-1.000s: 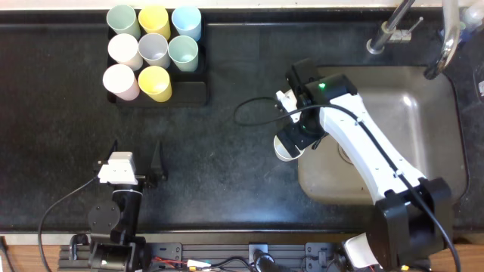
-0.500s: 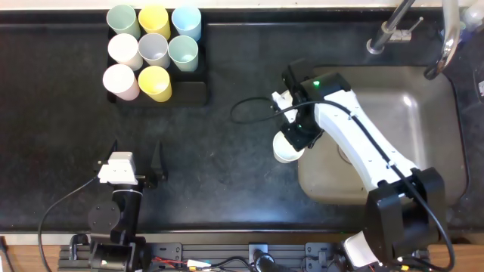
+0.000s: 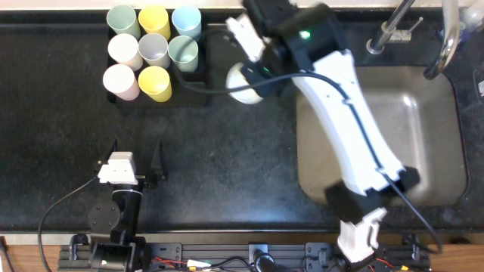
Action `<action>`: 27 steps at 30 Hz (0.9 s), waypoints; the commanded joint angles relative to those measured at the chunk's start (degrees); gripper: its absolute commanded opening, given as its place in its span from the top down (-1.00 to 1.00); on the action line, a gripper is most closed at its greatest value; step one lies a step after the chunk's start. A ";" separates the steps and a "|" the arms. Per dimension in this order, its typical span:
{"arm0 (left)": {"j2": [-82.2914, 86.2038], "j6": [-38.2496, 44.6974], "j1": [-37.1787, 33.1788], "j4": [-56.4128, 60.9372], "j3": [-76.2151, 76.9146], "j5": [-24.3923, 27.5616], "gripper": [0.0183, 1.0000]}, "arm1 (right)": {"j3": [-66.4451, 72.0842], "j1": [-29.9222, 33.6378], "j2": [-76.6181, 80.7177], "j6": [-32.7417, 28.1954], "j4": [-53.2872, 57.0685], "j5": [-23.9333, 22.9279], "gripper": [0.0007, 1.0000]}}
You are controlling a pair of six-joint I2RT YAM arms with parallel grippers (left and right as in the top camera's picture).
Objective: Store Cups
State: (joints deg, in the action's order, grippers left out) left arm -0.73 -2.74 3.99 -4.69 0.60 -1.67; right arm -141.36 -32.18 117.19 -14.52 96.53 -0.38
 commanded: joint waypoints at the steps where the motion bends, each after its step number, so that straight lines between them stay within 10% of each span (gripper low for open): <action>1: 0.57 1.07 -0.22 -0.02 -0.15 0.57 -1.00 | -12.48 -4.07 11.78 0.74 -0.09 -1.09 0.91; 27: 0.57 1.05 -0.22 -0.04 -0.15 0.57 -1.00 | -14.36 -8.72 25.90 0.15 -13.11 -6.58 0.92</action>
State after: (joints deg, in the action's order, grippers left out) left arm -0.73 -2.74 3.99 -4.69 0.62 -1.67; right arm -153.75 -40.91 142.52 -14.22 84.09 -6.59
